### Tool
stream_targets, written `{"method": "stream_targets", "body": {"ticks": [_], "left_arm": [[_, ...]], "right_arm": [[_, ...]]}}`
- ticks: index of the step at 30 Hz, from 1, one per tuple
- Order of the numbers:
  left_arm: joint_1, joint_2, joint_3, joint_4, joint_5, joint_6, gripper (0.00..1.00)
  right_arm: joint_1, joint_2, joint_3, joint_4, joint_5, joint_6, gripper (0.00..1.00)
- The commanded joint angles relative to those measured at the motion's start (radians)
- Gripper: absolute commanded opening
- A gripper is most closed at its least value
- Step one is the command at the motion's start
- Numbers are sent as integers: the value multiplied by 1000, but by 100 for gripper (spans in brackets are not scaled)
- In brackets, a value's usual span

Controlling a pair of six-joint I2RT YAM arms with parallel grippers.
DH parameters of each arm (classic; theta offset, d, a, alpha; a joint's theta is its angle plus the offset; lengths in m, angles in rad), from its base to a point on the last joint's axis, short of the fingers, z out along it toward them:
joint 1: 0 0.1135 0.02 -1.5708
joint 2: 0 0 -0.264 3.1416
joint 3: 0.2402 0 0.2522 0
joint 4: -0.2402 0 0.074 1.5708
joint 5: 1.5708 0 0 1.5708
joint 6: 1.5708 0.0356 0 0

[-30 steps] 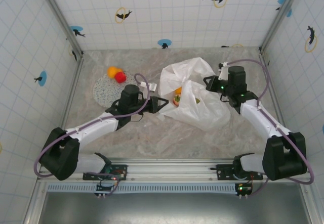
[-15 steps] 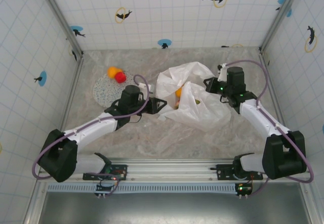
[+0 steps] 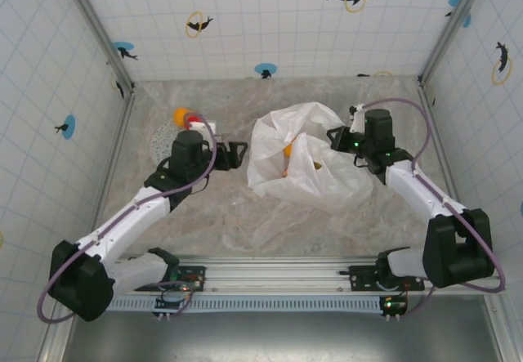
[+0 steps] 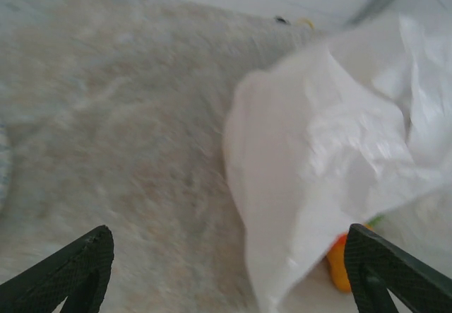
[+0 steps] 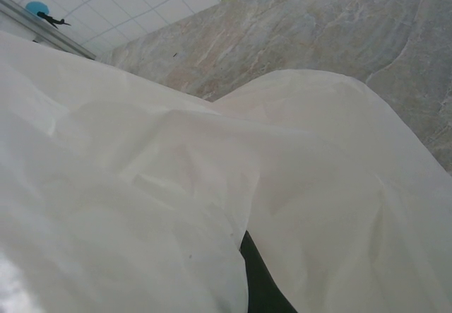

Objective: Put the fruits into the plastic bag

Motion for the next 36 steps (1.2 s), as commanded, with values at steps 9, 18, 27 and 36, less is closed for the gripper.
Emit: {"method": "stream_targets", "body": {"ticks": [9, 18, 27, 36], "left_arm": [[272, 258, 98, 36, -318, -53, 98], [343, 541, 263, 43, -356, -36, 98], [350, 756, 424, 26, -342, -11, 98], [352, 889, 516, 14, -329, 11, 91]], "right_arm": [[2, 27, -11, 47, -25, 12, 0], [-8, 19, -22, 78, -69, 13, 0], [-11, 15, -46, 97, -70, 28, 0], [-11, 13, -45, 87, -63, 26, 0]]}}
